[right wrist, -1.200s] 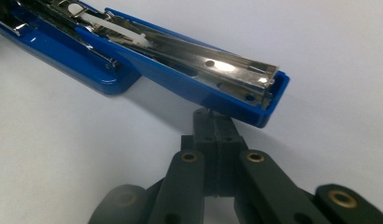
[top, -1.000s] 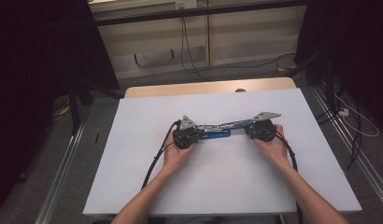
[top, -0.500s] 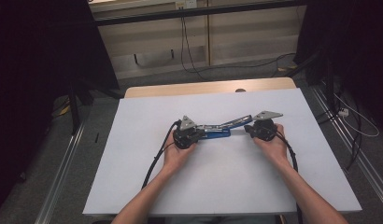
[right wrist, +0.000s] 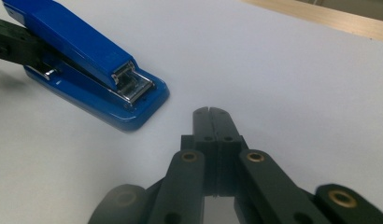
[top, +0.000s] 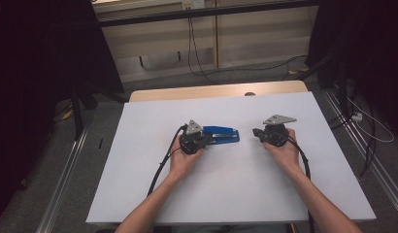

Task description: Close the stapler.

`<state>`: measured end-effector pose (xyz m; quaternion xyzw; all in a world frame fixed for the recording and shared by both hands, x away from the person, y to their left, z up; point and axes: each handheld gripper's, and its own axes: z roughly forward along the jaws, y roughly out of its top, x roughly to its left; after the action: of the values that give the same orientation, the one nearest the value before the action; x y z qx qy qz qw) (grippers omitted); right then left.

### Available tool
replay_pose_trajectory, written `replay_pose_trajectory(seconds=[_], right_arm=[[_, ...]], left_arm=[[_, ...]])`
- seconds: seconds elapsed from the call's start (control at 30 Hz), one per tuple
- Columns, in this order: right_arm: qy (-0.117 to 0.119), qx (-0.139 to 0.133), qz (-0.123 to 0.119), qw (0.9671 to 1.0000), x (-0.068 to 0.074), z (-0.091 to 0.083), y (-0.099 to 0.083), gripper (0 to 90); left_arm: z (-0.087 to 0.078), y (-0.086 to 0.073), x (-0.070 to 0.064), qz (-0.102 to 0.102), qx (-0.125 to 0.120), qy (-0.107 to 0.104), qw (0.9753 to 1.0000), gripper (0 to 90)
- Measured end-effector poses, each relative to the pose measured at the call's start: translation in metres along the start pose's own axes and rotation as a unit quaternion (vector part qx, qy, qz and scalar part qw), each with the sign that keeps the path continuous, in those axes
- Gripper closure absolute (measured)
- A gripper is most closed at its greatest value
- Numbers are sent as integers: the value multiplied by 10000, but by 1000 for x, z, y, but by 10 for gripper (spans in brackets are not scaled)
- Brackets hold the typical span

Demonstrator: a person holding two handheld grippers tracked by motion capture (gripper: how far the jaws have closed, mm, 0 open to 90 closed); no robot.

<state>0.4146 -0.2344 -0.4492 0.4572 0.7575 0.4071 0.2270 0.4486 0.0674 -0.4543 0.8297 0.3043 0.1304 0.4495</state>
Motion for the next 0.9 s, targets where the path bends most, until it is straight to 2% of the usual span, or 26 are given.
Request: replay_pose_trajectory(seconds=[0.1, 0.17, 0.27, 0.43, 0.6, 0.63, 0.67, 0.7, 0.9], right_arm=[[36, -118, 27, 9999, 0, -3, 0, 900], [44, -143, 43, 9999, -1, -4, 0, 895], [75, -182, 46, 9998, -1, -4, -1, 863], [96, -291, 97, 9995, -2, -6, -1, 808], [132, -314, 167, 9993, -2, -7, -2, 753], [142, -324, 186, 9992, -2, -8, -1, 733], [135, -328, 199, 9992, -2, -8, -1, 707], [118, -323, 199, 9992, -2, -8, -1, 680], [97, -388, 297, 9988, 1, -10, 1, 504]], left_arm=[[0, 0, 0, -12, 5, -3, 10000, 894], [0, 0, 0, 92, 19, 30, 10000, 889], [-2, 1, -1, 145, 41, 78, 9999, 880], [-6, 0, 3, 93, 118, -19, 9999, 843], [-11, -1, 3, -17, 78, -141, 9999, 814], [-12, -1, 3, -5, 52, -146, 9999, 798], [-13, -1, 2, -84, 15, -196, 9998, 784], [-14, -1, 3, -38, 48, -200, 9998, 774], [-22, -3, 2, -65, 41, -234, 9997, 680]])
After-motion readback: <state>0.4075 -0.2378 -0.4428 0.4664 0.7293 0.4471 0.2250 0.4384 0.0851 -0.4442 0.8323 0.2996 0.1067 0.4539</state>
